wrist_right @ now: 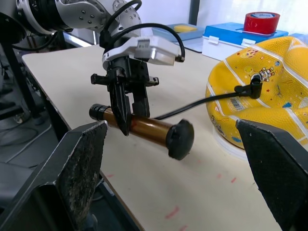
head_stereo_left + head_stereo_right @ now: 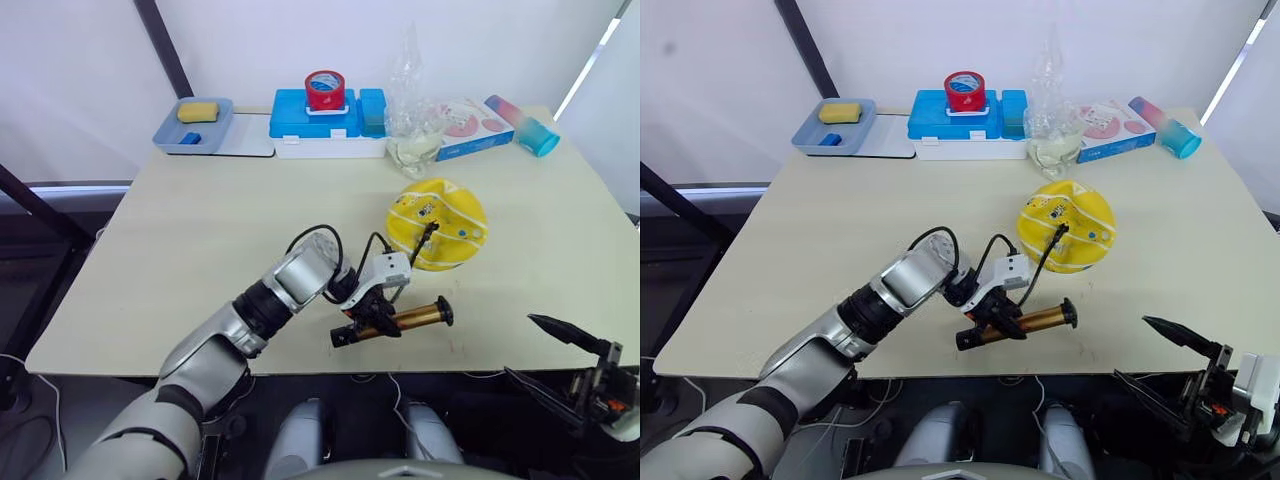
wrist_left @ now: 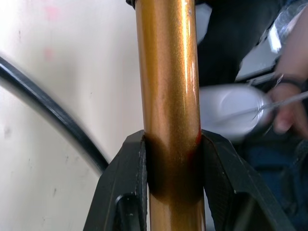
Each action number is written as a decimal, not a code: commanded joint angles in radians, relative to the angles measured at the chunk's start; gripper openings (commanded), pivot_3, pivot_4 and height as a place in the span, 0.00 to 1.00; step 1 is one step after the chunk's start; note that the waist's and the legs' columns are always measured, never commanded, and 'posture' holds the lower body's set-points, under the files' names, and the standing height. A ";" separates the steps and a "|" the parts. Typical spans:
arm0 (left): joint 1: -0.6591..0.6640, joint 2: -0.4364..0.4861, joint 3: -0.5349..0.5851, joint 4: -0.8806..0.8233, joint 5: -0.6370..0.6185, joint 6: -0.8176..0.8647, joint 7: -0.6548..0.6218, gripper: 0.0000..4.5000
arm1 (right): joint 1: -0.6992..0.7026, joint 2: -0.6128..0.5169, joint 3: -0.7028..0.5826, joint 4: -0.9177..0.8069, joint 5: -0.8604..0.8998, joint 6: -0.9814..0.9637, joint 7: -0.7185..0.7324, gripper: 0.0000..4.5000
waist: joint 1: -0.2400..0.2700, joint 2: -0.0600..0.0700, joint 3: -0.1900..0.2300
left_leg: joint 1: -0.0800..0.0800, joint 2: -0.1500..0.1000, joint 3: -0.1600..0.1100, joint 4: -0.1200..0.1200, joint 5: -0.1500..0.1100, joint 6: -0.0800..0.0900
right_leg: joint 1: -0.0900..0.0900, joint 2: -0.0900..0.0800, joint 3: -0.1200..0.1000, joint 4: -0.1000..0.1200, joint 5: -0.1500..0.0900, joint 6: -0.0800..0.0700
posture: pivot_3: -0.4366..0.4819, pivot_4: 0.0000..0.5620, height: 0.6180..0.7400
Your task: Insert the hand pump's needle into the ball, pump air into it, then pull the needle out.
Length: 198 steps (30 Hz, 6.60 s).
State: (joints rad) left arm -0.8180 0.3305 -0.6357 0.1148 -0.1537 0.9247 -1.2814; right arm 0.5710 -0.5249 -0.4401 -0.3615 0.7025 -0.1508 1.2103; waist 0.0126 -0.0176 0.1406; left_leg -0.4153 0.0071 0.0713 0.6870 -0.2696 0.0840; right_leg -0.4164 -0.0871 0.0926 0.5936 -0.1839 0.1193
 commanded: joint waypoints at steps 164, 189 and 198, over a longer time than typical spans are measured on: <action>0.124 -0.381 0.187 0.844 0.222 -1.238 -0.090 0.24 | -0.281 -0.188 -0.063 -0.366 0.293 0.586 -0.373 0.45 | 0.002 0.000 0.000 | -0.007 -0.001 -0.021 0.000 0.001 -0.001 | 0.007 -0.002 -0.027 -0.005 -0.002 -0.006 | 0.48 0.27 0.91; 0.075 -0.500 0.159 1.018 0.369 -1.270 0.143 0.24 | -0.199 -0.248 -0.332 -0.331 0.462 0.626 -0.342 0.45 | 0.004 0.001 -0.001 | -0.012 -0.002 -0.025 0.002 0.001 -0.001 | 0.004 -0.002 -0.030 -0.005 -0.002 -0.006 | 0.48 0.27 0.91; 0.091 -0.502 0.156 1.031 0.380 -1.267 0.172 0.24 | -0.239 -0.343 -0.485 -0.303 0.661 0.703 -0.395 0.45 | 0.003 0.001 -0.001 | -0.012 -0.002 -0.025 0.002 0.001 -0.001 | 0.005 -0.002 -0.030 -0.004 -0.002 -0.006 | 0.48 0.27 0.91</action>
State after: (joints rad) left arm -0.7446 -0.1388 -0.4533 1.1117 0.1884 -0.3564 -1.1209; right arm 0.3632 -0.8504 -0.8165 -0.6680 1.3212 0.5773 0.8407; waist 0.0156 -0.0167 0.1400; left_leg -0.4270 0.0053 0.0466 0.6893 -0.2686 0.0832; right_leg -0.4117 -0.0892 0.0630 0.5890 -0.1856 0.1136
